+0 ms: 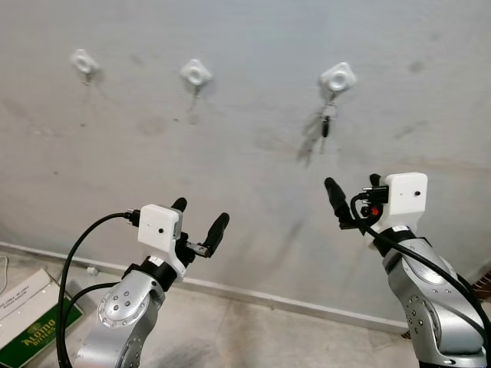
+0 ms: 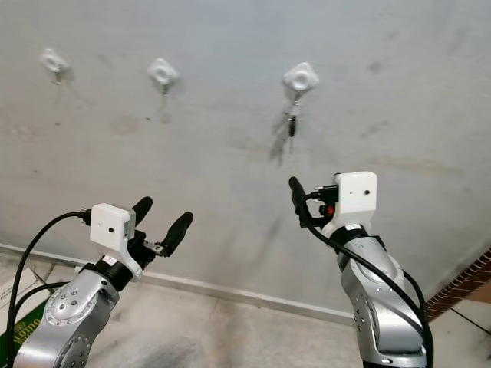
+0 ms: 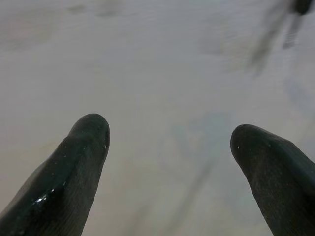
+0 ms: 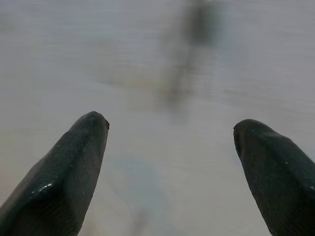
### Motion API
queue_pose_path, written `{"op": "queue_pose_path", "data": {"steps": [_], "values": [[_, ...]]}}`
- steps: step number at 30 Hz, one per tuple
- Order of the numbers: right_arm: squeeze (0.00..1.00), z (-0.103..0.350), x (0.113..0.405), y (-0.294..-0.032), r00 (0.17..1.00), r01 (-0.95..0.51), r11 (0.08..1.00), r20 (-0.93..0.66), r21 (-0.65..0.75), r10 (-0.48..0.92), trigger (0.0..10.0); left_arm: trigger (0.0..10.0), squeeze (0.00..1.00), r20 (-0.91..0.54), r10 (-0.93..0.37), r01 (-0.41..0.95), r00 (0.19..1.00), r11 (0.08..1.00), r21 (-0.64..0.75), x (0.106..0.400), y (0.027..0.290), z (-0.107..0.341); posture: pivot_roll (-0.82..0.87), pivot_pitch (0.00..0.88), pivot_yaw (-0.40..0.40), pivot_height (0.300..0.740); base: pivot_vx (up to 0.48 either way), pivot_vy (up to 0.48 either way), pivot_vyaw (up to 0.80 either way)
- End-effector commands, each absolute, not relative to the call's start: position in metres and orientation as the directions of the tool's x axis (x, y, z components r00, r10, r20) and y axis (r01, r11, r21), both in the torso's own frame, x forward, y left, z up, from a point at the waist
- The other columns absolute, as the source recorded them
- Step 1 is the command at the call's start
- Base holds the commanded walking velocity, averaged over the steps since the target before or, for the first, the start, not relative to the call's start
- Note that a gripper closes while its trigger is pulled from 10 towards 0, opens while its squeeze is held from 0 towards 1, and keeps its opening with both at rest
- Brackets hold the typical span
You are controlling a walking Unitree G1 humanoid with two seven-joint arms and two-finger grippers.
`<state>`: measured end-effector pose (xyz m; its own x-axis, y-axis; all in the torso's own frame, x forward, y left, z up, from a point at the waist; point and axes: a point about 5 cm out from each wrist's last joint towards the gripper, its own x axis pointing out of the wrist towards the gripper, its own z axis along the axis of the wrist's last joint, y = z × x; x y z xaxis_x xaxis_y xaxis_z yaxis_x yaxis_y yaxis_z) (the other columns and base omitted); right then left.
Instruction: Hang keys on a hook
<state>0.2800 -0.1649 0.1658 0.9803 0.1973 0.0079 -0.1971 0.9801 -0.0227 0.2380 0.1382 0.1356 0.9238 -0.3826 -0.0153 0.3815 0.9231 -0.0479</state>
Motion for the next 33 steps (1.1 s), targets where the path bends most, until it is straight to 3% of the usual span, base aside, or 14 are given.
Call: {"op": "queue_pose_path", "data": {"steps": [1, 9, 11, 16, 25, 33], "values": [[0.0, 0.167, 0.281, -0.165, 0.98, -0.197, 0.98, 0.017, -0.036, 0.198, 10.0, 10.0, 0.0, -0.015, -0.389, 0.388, 0.921, 0.921, -0.043, 0.24, 0.138, 0.137, 0.0, 0.068, 0.035, 0.74, 0.0, 0.48, 0.0], [0.0, 0.164, 0.283, -0.166, 0.987, -0.16, 0.986, 0.001, -0.038, 0.16, 10.0, 10.0, 0.0, -0.014, -0.394, 0.393, 0.919, 0.919, -0.041, 0.241, 0.137, 0.137, -0.01, 0.069, 0.036, 0.74, 0.0, 0.48, 0.0], [0.0, 0.158, 0.279, -0.163, 0.968, -0.242, 0.969, -0.056, 0.052, 0.244, 10.0, 10.0, 0.0, -0.016, -0.395, 0.395, 0.918, 0.918, -0.039, 0.242, 0.137, 0.137, -0.01, 0.069, 0.036, 0.74, 0.0, 0.48, 0.0], [0.0, 0.153, 0.277, -0.166, 0.975, -0.213, 0.976, -0.062, 0.033, 0.215, 10.0, 10.0, 0.0, -0.022, -0.386, 0.386, 0.922, 0.922, -0.027, 0.244, 0.139, 0.136, -0.01, 0.069, 0.036, 0.74, 0.0, 0.48, 0.0], [0.0, 0.156, 0.279, -0.164, 0.97, -0.231, 0.972, -0.064, 0.046, 0.233, 10.0, 10.0, 0.0, -0.025, -0.378, 0.377, 0.926, 0.926, -0.023, 0.247, 0.138, 0.135, -0.01, 0.06, 0.031, 0.74, 0.0, 0.0, 0.0], [0.0, 0.158, 0.282, -0.164, 0.974, -0.219, 0.975, -0.054, 0.026, 0.22, 10.0, 10.0, 0.0, -0.031, -0.374, 0.371, 0.927, 0.925, -0.078, 0.25, 0.137, 0.135, -0.01, 0.06, 0.031, 0.74, 0.0, 0.0, -0.79]]}}
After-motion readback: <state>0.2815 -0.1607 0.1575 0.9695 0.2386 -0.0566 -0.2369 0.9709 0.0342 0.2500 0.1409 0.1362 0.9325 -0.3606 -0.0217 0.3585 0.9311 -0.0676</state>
